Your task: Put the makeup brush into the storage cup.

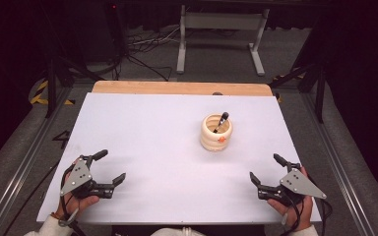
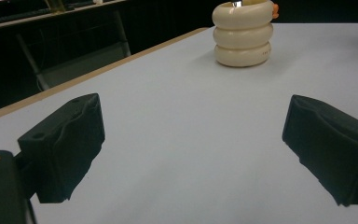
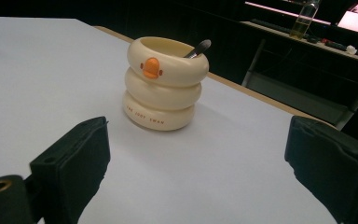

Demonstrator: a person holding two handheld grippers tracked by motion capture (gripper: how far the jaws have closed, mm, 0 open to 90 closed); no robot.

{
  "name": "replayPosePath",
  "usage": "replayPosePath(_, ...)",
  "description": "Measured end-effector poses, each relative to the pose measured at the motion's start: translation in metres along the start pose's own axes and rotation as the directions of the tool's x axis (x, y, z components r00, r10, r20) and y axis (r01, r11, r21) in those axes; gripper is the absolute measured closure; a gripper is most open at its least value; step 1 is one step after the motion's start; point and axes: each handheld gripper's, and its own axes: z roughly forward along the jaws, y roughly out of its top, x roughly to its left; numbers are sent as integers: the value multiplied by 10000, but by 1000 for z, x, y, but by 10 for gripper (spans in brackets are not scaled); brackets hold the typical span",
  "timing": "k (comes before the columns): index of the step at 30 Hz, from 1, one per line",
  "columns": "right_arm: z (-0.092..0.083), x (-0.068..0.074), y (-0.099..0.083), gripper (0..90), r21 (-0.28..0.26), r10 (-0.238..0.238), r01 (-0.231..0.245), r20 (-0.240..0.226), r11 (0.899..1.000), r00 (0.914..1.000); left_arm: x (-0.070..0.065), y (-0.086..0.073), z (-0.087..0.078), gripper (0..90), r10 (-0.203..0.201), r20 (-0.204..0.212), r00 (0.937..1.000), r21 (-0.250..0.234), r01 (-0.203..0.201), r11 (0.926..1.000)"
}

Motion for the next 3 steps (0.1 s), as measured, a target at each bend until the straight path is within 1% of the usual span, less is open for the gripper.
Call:
replayPosePath(1, 0, 0, 0, 73, -11, 41, -41, -5, 10000, 10000, 0, 0, 1, 65, 43, -42, 10000, 16, -43, 10000)
replayPosePath(3, 1, 0, 0, 74, -25, 70, -71, -41, 10000, 10000, 0, 0, 2, 65, 5, -51, 10000, -4, -5, 10000)
